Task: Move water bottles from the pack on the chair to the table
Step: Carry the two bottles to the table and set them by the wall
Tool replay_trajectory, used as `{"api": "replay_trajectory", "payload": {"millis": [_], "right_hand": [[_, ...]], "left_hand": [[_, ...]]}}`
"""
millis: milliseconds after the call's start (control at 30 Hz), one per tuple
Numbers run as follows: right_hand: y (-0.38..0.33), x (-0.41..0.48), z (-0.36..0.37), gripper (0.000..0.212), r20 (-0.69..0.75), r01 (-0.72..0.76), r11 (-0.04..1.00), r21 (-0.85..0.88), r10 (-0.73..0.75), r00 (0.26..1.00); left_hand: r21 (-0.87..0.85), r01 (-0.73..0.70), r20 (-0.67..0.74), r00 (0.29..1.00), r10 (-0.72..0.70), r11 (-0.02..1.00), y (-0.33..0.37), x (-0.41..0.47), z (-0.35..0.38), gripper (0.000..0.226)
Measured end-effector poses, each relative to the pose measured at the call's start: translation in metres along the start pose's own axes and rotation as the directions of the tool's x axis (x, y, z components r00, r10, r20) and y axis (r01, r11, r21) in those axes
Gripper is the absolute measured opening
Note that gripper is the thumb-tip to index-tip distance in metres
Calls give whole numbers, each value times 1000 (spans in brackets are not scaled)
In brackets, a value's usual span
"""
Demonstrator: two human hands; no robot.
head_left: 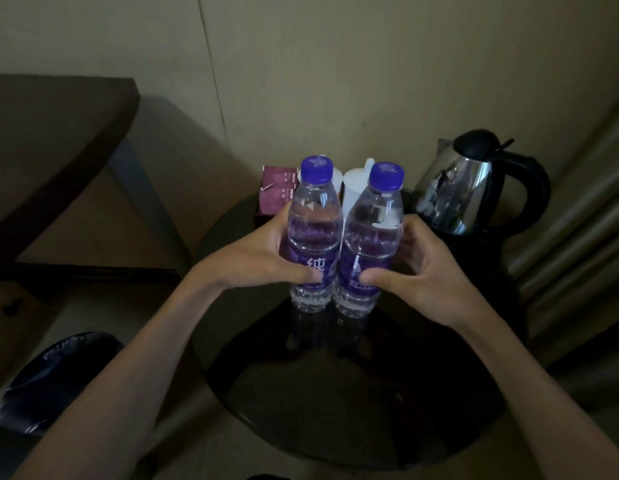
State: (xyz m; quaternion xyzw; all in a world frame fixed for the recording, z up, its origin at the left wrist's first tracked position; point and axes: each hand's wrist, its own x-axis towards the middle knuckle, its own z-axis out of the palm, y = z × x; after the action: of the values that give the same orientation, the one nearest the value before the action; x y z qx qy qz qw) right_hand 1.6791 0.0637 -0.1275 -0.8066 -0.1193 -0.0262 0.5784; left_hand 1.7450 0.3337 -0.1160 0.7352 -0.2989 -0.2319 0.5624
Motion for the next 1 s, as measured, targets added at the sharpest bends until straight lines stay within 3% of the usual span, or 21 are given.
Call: {"api": "replay_trajectory", "payload": {"millis": [67, 200, 300, 400, 467, 600, 733, 900, 1000], "right_hand": [[7, 4, 4, 87, -7, 0, 1000, -28, 0, 1000], [26, 3, 9, 88, 177, 9, 998, -63, 2, 984], [34, 1, 15, 84, 51, 37, 995, -95, -32, 998], [37, 4, 25, 101, -86, 44, 982, -181, -60, 994], [41, 5, 27, 106, -40, 61, 988, -144, -68, 997], [46, 1, 20, 78, 1, 88, 989, 121, -89, 996], [43, 9, 33, 85, -131, 149, 989, -28, -151, 980], [48, 10, 26, 81, 15, 120, 986, 117, -123, 992], [47, 10, 26, 87, -66, 127, 991, -44, -130, 989]], "left_hand": [[54, -51, -25, 998, 53, 997, 1, 5, -2, 97], [99, -114, -65, 991, 120, 989, -3, 8, -2, 92], [136, -108, -50, 992, 115, 985, -10, 7, -1, 100], [225, -58, -23, 998, 65, 973, -14, 7, 2, 110], [236, -77, -39, 995, 89, 969, -14, 7, 3, 103], [235, -118, -54, 989, 134, 965, -18, 8, 1, 89], [219, -177, -47, 980, 191, 960, -23, 13, 0, 82], [200, -219, -60, 970, 235, 955, -28, 11, 0, 80], [175, -212, -66, 972, 226, 961, -29, 13, -1, 83]]}}
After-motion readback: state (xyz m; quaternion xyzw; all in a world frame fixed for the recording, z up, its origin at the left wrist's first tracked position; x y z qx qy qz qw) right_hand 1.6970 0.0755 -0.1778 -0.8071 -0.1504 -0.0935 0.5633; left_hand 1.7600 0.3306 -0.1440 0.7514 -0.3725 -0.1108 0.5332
